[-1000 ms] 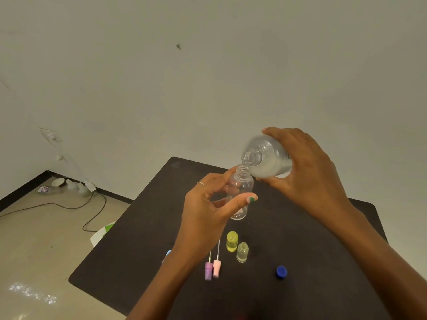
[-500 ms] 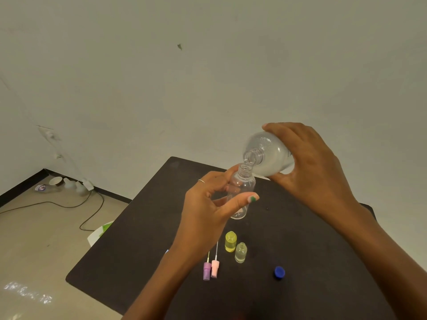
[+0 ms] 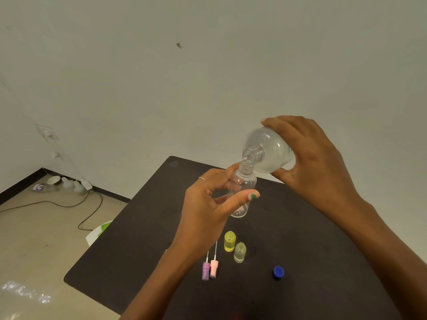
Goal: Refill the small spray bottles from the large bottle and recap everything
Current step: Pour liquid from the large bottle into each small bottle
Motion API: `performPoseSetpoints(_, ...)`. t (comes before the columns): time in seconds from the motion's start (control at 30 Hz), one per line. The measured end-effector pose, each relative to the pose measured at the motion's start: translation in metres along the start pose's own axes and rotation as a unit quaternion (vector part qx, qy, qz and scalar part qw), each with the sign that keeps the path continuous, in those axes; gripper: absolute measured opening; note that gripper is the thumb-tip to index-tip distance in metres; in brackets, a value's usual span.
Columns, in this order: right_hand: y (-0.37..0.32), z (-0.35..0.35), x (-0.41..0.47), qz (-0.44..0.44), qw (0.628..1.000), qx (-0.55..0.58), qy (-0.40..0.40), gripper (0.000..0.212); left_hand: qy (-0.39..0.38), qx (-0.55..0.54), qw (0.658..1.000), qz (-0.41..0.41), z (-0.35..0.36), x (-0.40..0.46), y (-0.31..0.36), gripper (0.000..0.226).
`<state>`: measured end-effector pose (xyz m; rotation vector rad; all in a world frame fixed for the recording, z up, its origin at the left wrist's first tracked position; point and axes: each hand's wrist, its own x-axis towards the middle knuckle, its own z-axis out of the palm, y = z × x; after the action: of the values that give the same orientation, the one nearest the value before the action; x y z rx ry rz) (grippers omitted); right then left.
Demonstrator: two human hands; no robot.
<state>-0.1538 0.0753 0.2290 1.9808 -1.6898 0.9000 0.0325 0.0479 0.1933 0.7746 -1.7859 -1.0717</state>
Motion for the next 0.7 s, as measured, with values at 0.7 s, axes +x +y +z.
performPoseSetpoints(0.7,0.0026,-0.0022,0.0052,-0.009,1.000,-0.008,0.000,0.071,-0.008,-0.001,1.000,0.015,0.0006,0.0029,0.0000,0.048)
